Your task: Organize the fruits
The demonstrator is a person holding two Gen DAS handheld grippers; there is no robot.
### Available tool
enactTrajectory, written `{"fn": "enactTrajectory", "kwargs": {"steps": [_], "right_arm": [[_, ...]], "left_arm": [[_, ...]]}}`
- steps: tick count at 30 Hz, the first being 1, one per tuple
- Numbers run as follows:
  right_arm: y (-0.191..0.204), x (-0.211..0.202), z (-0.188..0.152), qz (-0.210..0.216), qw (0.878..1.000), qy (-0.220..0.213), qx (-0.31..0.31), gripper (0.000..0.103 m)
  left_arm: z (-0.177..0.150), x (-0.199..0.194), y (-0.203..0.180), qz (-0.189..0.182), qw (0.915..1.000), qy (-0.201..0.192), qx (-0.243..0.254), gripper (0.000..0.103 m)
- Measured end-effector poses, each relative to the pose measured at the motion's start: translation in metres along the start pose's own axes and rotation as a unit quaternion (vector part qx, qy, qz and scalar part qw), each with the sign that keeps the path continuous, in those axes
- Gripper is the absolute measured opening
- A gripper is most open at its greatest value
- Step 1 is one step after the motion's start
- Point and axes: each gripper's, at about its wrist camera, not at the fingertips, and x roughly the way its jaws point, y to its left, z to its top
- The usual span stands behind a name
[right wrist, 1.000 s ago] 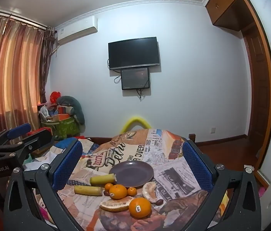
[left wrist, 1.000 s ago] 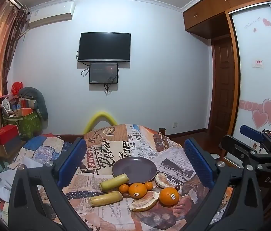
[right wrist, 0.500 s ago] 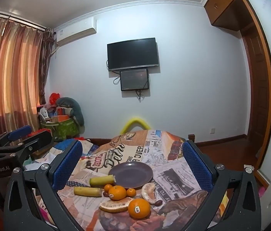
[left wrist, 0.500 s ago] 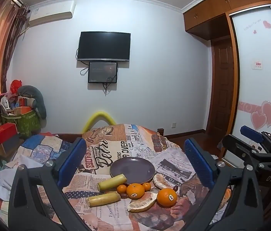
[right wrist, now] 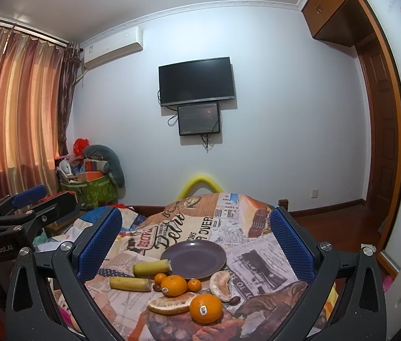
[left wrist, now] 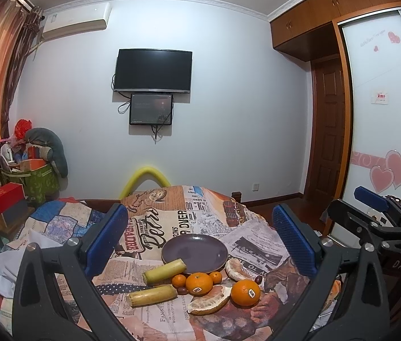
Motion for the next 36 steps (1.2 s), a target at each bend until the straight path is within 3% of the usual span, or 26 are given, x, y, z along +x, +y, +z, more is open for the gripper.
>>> {"fn": "enactTrajectory", "kwargs": {"steps": [36], "right_arm": [[0.0017,-0.0015,0.0015,0.003,1.0,-0.002,0.001,0.103]], "left_arm": [[0.0017,-0.0051,-0.0024,-0.003,1.0,-0.004,-0.001,0.103]]}}
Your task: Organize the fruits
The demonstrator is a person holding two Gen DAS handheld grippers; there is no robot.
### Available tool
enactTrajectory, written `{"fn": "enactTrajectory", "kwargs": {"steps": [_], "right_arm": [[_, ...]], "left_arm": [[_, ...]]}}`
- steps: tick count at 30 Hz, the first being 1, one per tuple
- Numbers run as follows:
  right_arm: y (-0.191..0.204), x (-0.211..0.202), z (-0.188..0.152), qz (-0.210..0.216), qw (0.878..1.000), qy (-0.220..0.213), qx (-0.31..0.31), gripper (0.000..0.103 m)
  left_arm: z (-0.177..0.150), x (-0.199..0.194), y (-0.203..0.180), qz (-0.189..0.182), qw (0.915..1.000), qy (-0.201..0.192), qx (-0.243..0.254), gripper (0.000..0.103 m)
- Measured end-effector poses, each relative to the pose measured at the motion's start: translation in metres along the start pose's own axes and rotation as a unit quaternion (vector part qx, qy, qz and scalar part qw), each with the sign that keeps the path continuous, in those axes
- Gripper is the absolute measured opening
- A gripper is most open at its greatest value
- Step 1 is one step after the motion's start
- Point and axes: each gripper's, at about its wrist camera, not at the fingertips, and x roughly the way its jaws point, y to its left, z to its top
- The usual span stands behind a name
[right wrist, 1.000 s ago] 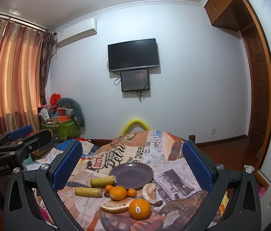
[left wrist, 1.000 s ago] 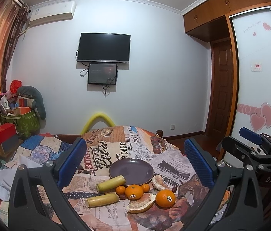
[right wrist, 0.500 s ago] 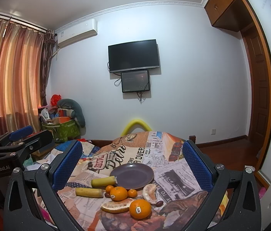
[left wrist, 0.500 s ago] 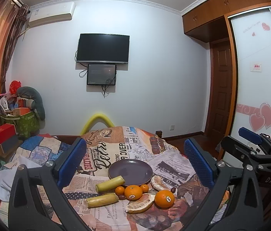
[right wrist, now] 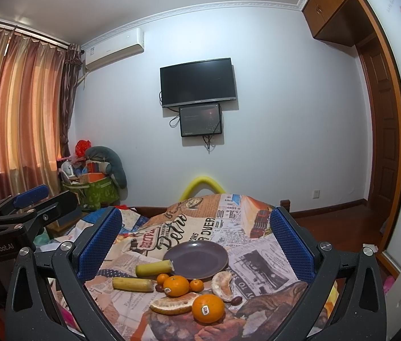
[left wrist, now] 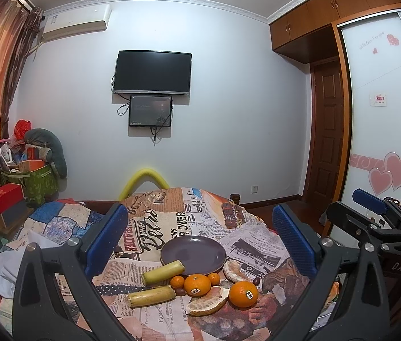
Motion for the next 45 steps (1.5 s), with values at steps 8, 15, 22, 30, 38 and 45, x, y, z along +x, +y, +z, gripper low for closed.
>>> {"fn": "enactTrajectory", "kwargs": {"steps": [8,15,22,30,38,45], "right_arm": [[0.001,0.0,-0.001,0.0,1.0,0.002,0.0,0.103],[-0.001,0.003,0.0,0.0,1.0,0.008,0.004,0.103],[-0.005,0.018,-0.008,-0.01,1.0,0.028,0.0,0.103],[-0.027,0.064,-0.045,-0.03,0.992,0.119,-0.009,0.103],[-0.046,0.103,-0.087,-0.021,0.972,0.233,0.015,0.103],[-0.049,0.124,-0.122,-0.02,0.955,0.297,0.012,0.103]], "left_arm": [[-0.001,0.001,-0.001,-0.001,1.0,0.002,0.004,0.103],[-0.003,0.006,0.001,0.001,1.0,0.008,0.004,0.103],[-0.008,0.025,0.013,0.003,0.9995,0.03,0.01,0.103],[-0.038,0.084,0.05,0.014,0.9929,0.118,-0.004,0.103],[-0.092,0.143,0.087,0.031,0.9743,0.222,-0.018,0.103],[-0.146,0.184,0.113,0.004,0.9503,0.309,-0.037,0.103]]}}
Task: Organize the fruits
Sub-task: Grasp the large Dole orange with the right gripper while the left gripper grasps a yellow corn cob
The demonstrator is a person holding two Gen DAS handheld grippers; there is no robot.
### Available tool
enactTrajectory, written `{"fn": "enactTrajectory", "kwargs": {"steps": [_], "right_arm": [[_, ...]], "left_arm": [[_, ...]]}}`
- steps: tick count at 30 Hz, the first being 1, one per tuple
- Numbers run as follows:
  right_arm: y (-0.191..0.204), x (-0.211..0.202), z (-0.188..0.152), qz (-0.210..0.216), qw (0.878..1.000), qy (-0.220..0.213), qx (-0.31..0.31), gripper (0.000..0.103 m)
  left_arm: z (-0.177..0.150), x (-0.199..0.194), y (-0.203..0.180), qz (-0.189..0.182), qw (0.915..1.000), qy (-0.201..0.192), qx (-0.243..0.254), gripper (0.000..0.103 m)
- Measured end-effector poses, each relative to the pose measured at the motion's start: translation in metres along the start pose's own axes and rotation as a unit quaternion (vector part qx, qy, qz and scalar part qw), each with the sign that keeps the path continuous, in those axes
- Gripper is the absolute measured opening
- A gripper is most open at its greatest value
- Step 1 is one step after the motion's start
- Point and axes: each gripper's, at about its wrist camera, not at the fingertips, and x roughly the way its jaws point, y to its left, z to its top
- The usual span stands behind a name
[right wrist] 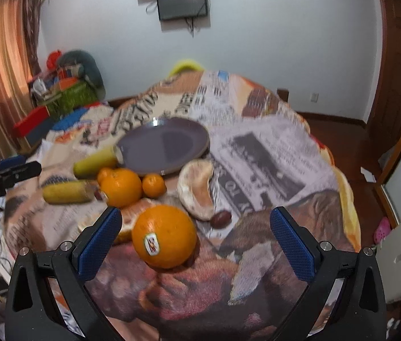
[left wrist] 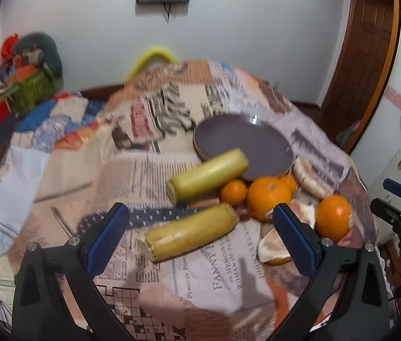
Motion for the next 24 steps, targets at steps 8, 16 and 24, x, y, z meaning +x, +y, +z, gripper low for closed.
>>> {"fn": "enactTrajectory", "kwargs": {"steps": [8,16,24], "right_arm": [[0.007,0.038,-0.017,0.032,0.998,0.06,-0.005,0.103],[0.01,0.052,-0.019,0.042,0.997,0.071,-0.006,0.096],[0.008,0.06,-0.019,0.084,0.993,0.08,0.011,0.066]], "left_arm": [[-0.008,0.051,0.015,0.001,0.998,0.063,0.003,0.103],[-0.017,0.078,0.019,-0.009,0.9947,0.102,0.005,0.103],[-0.023,0.074,0.019,0.006,0.995,0.099,0.013,0.082]]}}
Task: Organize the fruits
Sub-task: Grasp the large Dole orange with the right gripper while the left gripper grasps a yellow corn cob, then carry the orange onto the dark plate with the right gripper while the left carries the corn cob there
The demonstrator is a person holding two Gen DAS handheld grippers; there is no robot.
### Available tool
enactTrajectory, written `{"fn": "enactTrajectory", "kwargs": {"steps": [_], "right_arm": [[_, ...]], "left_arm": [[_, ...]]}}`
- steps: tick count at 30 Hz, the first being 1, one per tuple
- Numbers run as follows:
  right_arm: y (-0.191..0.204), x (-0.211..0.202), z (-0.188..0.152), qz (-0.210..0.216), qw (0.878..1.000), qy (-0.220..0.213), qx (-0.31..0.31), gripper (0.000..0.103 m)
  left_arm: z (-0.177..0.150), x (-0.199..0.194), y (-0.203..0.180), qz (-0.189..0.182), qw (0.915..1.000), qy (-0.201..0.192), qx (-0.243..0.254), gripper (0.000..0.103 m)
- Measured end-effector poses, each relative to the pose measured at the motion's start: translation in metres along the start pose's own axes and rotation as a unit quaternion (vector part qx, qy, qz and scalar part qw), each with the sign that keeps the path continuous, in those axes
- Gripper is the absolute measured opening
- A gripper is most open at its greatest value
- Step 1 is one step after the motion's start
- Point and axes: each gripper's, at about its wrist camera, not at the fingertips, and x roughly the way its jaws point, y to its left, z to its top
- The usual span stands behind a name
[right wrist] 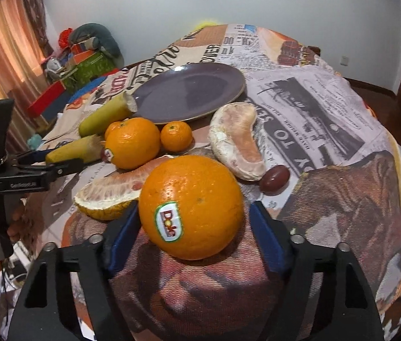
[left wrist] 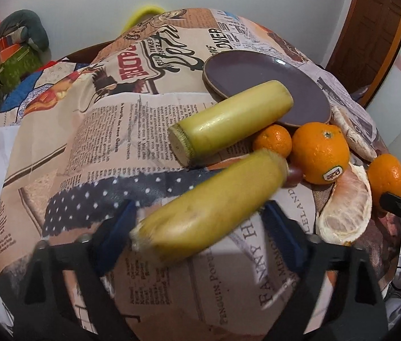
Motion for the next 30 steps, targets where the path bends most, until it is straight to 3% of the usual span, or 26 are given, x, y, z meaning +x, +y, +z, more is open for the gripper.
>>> {"fn": "enactTrajectory", "kwargs": {"steps": [11,14,20,23,30], "right_arm": [[0.002,-0.007,-0.003,0.001,1.0,-0.004,0.003,0.065],[0.003,-0.012,-0.005,0.0,1.0,-0.006,0.006,0.065],[0.002,-0.023,-0.005,0.001,1.0,-0.017,0.01,0.065],[0.002,-0.031,-0.001,0.0,1.0,-0.029,0.011,0.065],[-0.005,-0.04,0.009,-0.005,0.999,-0.05,0.015,0.065]], "left_arm": [[-0.022,-0.028,-0.004,-0.038,0.9991,0.01,-0.015,0.039],[-0.03,-0.036,-0.017,-0.044,0.9989,0.012,-0.004,0.034],[-0.037,-0.045,-0.035,-0.033,0.9991,0.023,0.012,0.034],[-0.031,-0.05,-0.039,-0.029,0.9991,0.017,0.025,0.044],[-0.004,-0.032,-0.045,-0.028,0.9982,0.022,0.048,0.045]]}}
